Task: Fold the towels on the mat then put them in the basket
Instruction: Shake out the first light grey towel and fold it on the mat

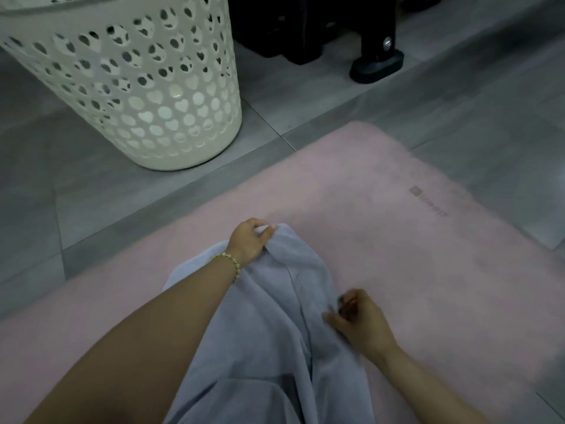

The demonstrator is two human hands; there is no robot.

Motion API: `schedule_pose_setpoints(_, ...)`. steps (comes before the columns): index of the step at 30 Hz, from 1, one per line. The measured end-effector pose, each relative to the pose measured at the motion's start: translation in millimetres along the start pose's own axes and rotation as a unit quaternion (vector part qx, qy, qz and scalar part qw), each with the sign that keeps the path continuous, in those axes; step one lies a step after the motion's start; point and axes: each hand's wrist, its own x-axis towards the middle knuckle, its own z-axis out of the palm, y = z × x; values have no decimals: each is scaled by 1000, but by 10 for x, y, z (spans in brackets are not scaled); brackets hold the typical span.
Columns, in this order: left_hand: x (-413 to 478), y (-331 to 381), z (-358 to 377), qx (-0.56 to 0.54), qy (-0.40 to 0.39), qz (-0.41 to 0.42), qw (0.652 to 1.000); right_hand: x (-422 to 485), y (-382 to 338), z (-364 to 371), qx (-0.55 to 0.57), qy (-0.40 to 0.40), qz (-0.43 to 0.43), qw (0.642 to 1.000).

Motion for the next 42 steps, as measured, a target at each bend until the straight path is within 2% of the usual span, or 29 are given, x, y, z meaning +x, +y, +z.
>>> schedule_pose_setpoints(3, -4, 112, -44, -38, -30, 48, 998, -52, -7, 16, -44, -85, -7, 995)
schedule_pose_setpoints(6, 32, 383, -126, -139, 12, 46, 989, -144, -56, -100, 50, -132, -1, 990)
schedule_pose_setpoints(10, 161, 812, -156, -190, 32, 50, 980, 2, -86, -660, 162, -45, 14, 986)
schedule_pose_setpoints(13, 291, 1110, -71, -221, 36, 65, 973, 243, -144, -1166, 241, -27, 27, 970)
schedule_pose_setpoints(18, 219, 981, 338, -52, -36, 58, 996, 447, 72, -1495, 221, 32, 57, 973)
schedule_pose_setpoints(21, -181, 560, 658, 75, -93, 71, 990, 323, 423, -1444, 131, 25, 82, 988)
schedule_pose_setpoints(24, -664, 241, 870, 184, -80, 90, 975, 166, 596, -1313, 65, -17, 48, 997)
schedule_pose_setpoints(25, -808, 211, 900, 193, -63, 98, 974, 122, 623, -1261, 66, -19, 36, 997)
schedule_pose_setpoints(27, -958, 137, 963, 198, -49, 113, 972, 52, 705, -1182, 114, 27, 26, 993)
schedule_pose_setpoints(31, -1069, 48, 968, 198, -65, 135, 969, -85, 869, -1200, 254, 119, 64, 958)
schedule_pose_setpoints(34, -1124, -31, 912, 185, -76, 150, 968, -125, 1009, -1444, 277, 213, 69, 934)
schedule_pose_setpoints(37, -1244, -85, 869, 194, -99, 153, 964, -161, 1132, -1657, 249, 266, 73, 928)
schedule_pose_setpoints(42, -1555, -125, 815, 185, -93, 115, 971, -249, 1119, -1603, 70, 180, 79, 978)
